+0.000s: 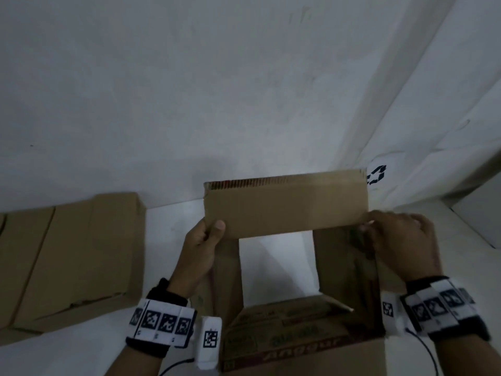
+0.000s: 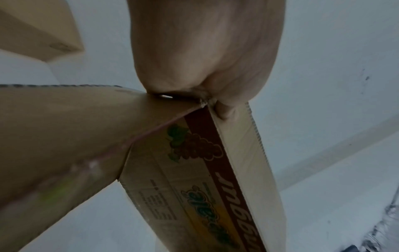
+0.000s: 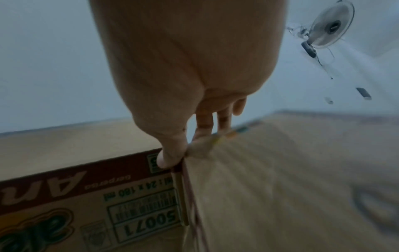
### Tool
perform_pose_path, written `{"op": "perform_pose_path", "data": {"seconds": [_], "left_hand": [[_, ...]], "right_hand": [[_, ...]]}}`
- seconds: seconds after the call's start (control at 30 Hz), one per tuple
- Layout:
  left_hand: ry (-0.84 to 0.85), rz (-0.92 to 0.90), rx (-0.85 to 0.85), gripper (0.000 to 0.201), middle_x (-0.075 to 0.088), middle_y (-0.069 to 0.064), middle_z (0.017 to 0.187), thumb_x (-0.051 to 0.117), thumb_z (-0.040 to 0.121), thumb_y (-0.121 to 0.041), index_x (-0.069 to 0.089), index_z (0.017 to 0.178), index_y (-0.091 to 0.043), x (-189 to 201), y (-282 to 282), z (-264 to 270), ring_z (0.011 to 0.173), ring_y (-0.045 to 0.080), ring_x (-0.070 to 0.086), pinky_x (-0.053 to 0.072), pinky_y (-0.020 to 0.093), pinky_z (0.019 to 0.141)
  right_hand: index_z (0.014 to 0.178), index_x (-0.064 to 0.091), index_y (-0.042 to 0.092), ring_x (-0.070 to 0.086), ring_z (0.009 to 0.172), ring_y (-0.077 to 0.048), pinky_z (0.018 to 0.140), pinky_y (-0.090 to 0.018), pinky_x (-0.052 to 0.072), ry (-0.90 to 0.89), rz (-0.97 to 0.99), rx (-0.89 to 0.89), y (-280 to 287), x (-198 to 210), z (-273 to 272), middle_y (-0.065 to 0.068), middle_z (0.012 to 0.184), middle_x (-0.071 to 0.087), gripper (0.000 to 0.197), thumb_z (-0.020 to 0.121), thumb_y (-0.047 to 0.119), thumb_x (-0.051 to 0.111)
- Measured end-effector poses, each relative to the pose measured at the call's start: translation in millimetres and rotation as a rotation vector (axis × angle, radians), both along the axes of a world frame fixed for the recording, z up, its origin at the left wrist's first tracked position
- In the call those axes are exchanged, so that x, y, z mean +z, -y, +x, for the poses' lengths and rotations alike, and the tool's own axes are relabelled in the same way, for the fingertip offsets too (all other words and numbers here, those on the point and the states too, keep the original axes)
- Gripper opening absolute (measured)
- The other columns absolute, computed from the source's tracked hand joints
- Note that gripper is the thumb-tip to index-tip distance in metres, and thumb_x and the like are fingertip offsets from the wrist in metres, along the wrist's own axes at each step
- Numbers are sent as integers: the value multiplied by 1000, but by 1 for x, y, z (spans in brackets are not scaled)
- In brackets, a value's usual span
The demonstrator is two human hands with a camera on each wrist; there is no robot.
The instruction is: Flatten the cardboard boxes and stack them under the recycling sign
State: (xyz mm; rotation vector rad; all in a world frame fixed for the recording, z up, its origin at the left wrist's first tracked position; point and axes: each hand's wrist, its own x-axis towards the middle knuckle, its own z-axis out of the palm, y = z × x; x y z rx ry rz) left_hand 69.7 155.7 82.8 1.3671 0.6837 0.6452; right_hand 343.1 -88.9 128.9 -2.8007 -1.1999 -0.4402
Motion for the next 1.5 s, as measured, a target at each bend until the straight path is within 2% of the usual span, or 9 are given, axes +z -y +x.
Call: {"op": "perform_pose_path", "data": {"seconds": [0.27,0.5,0.6,0.7,0.77,0.87,0.97,1.2,1.5], "left_hand": [[-226,214,114,15,72,-1,99,58,95,-22,72,100,-17,-30,-27,6,94,16,67,51,27,81],[-409,46,137,16,73,0,78,66,91,-25,77,86,-35,-126,-25,-84,74,16,64,50,28,73],[-516,-78,72,11,70,21,89,69,89,-20,78,95,-21,-160,-12,-115,94,35,66,51,38,84],[-679,14,-155,63,72,-2,110,48,92,13,68,93,-47,-183,3,-142,115,27,60,45,36,104],[-772,21,-356,62,53,0,138,38,92,16,61,111,-38,-191,9,-153,135,20,43,30,29,115],[-880,19,-481,52,37,0,152,35,97,9,53,133,-24,-202,9,-157,145,19,28,19,32,121],[-932,75,-395,43,37,2,152,48,100,-11,43,141,-19,-207,5,-142,142,20,33,26,29,117],[-1197,538,-417,95,-12,0,162,59,86,-38,-7,154,-24,-211,-12,-85,150,22,-4,7,42,122],[-1303,635,-469,99,0,-8,162,66,80,-52,4,154,-30,-224,-29,-69,149,18,1,6,48,118]], "right_hand": [[78,72,34,62,71,-24,84,-41,40,147,-134,14,-43,28,17,3,71,70,6,79,36,66],[143,32,46,66,93,-19,69,-32,54,-216,-388,58,-37,-87,-27,7,108,66,53,96,28,47],[149,21,36,63,100,-21,75,-32,51,-430,-388,94,-29,-141,-58,2,122,60,61,95,19,45],[147,28,34,60,105,-20,83,-28,49,-581,-415,95,-13,-185,-83,2,129,55,59,94,13,45],[142,37,36,60,105,-18,83,-25,50,-683,-415,95,-2,-208,-91,5,131,52,62,89,4,46],[136,49,34,53,119,-18,94,-27,49,-757,-463,122,6,-225,-96,7,140,46,63,85,-4,44],[131,54,33,44,128,-23,102,-32,45,-783,-497,125,2,-226,-101,1,143,41,55,87,2,45],[146,34,29,28,140,-23,111,-36,33,-781,-438,320,-58,-222,-142,0,155,25,52,95,25,47],[147,10,44,-7,148,-29,117,-54,3,-743,-573,396,-133,-262,-198,-4,161,-10,78,84,57,54]]}}
